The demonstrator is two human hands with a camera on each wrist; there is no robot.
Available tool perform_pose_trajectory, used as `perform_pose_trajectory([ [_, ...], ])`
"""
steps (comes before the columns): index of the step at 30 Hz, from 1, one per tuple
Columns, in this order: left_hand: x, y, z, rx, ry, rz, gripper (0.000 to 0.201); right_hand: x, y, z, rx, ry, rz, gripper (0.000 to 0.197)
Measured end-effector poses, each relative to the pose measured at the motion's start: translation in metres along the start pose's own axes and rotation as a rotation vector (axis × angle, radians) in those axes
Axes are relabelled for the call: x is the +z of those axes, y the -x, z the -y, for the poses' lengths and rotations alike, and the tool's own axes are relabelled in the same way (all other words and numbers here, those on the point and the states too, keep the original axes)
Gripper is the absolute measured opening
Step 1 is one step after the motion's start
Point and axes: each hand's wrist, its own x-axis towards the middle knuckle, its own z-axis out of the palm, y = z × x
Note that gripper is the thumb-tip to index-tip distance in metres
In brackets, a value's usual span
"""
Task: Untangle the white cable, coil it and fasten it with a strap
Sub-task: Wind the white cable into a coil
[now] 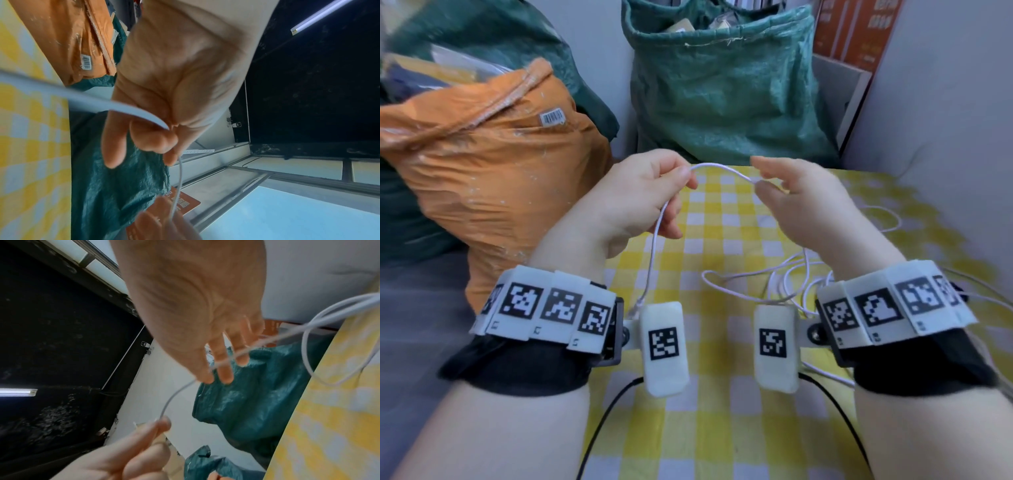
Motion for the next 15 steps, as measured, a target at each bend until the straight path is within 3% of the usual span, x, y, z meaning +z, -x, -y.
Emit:
perform_pose_trajectory([
  [4,0.004,0.003,-0.005,0.069,0.117,0.055,0.023,0.005,0.009,0.017,-0.118,-0.3,0.144,0.02],
  [6,0.003,0.003,-0.005,0.092,0.105,0.064,0.022,0.005,0.008,0.016,-0.096,-0.39,0.042,0.025],
  [10,-0.005,0.002,0.001,0.086,0.047,0.043,0.024,-0.008,0.0,0.001,0.124,-0.608,-0.282,0.027],
  [15,-0.01,0.001,0.011,-0.024,0.198,0.077,0.025,-0.013,-0.002,-0.013,0.26,-0.595,-0.322,0.023],
])
